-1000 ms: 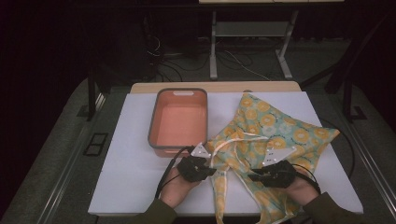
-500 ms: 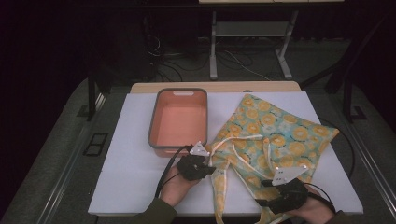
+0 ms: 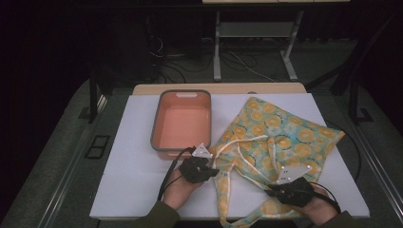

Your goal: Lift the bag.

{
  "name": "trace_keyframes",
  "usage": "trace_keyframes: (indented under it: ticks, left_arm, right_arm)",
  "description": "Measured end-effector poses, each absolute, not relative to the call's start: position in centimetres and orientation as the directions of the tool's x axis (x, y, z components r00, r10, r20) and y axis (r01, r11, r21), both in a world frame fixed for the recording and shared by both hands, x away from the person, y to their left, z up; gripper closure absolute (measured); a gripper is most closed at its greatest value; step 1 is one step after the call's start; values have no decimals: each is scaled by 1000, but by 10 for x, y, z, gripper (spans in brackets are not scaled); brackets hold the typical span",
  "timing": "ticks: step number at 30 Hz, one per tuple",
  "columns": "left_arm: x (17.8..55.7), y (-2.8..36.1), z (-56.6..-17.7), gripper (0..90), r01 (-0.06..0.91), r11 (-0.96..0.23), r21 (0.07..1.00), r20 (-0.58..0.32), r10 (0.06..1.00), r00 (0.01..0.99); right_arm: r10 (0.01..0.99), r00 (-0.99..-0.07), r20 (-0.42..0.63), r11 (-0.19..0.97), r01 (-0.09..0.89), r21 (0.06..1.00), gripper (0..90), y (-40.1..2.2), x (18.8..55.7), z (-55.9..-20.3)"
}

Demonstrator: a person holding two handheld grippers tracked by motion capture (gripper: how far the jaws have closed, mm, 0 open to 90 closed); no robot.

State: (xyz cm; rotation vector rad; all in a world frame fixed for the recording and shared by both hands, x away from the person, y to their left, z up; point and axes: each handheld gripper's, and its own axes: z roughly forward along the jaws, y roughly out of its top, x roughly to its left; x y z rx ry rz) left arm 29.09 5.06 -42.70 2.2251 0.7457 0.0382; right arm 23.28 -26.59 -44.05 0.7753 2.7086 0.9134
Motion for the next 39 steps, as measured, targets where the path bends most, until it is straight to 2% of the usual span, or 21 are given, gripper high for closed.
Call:
trace_keyframes:
  ticks: [4,12,19,27,34,39]
  left_arm:
    - [292,48,-425,888,496,-511,702,-204,523,827]
    - [301,39,-411,892,462,-441,769,-194,528,827]
    - [311,37,-389,894,414,-360,836,-177,538,825]
    - [314,43,-346,895,326,-236,916,-155,541,826]
    - [305,53,-310,894,241,-169,956,-114,540,834]
    - [314,63,-305,894,253,-130,959,-140,561,816]
  right_arm:
    - [542,-839,-41,674,406,618,892,-272,237,-437]
    - [629,-776,-43,550,405,730,894,-294,262,-416]
    - [675,-735,-64,473,366,801,897,-306,282,-397]
    - [708,-702,-75,368,276,888,898,-316,290,-356]
    - [698,-707,-111,288,135,948,899,-314,276,-310]
    - [709,-696,-115,251,97,963,899,-318,278,-291]
